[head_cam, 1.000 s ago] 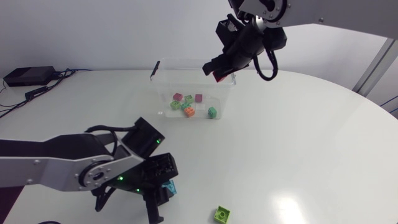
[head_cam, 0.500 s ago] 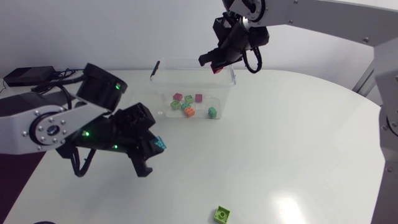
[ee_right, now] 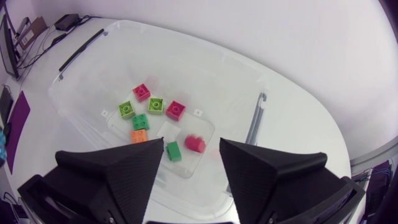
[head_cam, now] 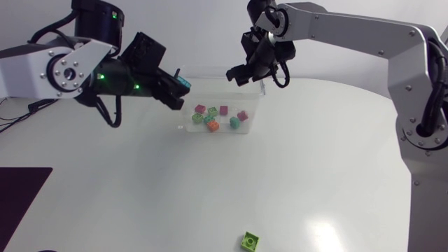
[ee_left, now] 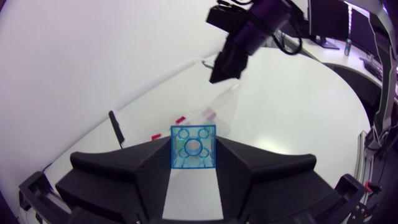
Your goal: Place the duplo bricks in the container
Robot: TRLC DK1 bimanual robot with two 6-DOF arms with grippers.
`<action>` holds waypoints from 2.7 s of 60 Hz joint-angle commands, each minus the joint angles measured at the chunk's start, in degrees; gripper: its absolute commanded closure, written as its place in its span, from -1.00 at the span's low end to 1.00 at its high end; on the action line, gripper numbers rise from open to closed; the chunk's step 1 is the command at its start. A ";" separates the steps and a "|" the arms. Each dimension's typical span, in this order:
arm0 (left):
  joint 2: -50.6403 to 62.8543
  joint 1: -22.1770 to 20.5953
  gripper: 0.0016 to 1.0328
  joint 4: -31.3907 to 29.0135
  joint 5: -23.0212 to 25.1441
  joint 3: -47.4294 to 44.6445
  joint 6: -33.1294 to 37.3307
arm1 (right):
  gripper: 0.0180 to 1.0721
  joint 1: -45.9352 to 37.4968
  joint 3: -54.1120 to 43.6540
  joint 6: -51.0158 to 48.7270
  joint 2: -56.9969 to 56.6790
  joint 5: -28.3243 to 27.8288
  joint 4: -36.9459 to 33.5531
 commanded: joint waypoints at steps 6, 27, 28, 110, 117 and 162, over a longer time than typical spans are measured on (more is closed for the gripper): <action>11.05 1.42 0.43 3.54 0.54 10.08 -5.44 | -0.66 -0.28 -8.52 0.57 -9.47 -0.11 -0.13; 26.70 2.30 0.40 3.98 -1.92 24.93 -7.55 | -0.71 5.60 -37.27 -4.00 -31.53 -1.51 1.80; 27.14 2.39 0.40 3.98 -1.92 25.37 -7.64 | -0.71 6.31 -38.93 -4.27 -32.67 -1.51 1.98; -9.86 12.67 -0.91 -26.95 -5.26 -8.56 7.39 | -0.70 31.71 -70.93 -2.95 -30.65 -4.85 3.82; -13.82 14.25 -0.91 -29.42 -5.35 -13.74 9.15 | -0.64 31.71 -70.49 -3.12 -29.86 -5.29 4.09; -17.69 17.68 -0.91 -43.48 -11.50 -30.53 7.39 | 0.48 27.84 -66.09 -4.53 -29.77 -4.15 1.10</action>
